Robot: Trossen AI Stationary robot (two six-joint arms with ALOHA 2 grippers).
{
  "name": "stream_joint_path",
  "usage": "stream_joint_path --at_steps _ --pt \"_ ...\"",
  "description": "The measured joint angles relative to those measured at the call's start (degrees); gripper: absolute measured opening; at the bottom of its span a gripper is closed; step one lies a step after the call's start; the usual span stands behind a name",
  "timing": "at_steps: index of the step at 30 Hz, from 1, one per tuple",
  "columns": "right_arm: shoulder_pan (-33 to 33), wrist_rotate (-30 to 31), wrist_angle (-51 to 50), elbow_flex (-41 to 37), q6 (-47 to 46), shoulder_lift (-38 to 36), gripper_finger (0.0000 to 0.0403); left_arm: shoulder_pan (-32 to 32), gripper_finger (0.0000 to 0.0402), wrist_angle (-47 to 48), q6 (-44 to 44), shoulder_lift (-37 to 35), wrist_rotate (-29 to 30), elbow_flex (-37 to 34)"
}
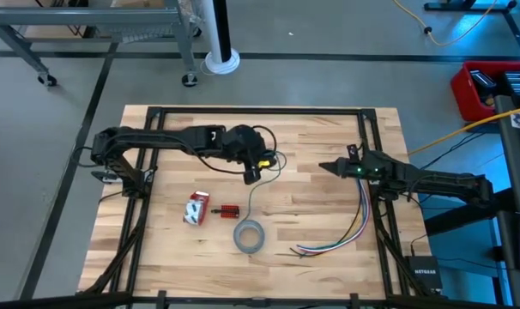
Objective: Coil cords
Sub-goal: Prepare the spool
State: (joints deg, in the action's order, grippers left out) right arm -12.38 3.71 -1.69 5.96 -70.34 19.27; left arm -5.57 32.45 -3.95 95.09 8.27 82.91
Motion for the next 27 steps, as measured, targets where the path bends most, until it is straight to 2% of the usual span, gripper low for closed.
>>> stream_joint_path --at_steps 6,11,14,18,21,27 --pt "-0.01 3.72 9.28 0.0 2.13 0.14 0.0097 0.07 0.0 -0.31 -1.62 -0.02 0.33 -2.15" --pt "0.0 -1.86 12.58 0.0 3.52 3.51 0.0097 0.12 0.0 -2.55 -1.62 0.02 -1.86 -2.71" --pt "0.0 -4.91 14.64 0.0 4.92 7.71 0.0097 0.4 0.0 -4.1 -0.46 0.02 -2.52 -2.7" --pt "0.0 -10.03 22.32 0.35 8.13 15.02 0.0097 0.71 0.0 -5.44 0.46 0.02 -3.42 -2.7" --pt "0.0 -12.78 25.04 3.85 11.88 20.36 0.0097 0.71 0.0 -5.23 0.75 0.02 -3.45 -2.7" --pt "0.0 -16.84 24.56 13.72 25.08 30.86 0.0097 0.19 0.0 -4.9 1.47 0.02 -3.4 -2.7"
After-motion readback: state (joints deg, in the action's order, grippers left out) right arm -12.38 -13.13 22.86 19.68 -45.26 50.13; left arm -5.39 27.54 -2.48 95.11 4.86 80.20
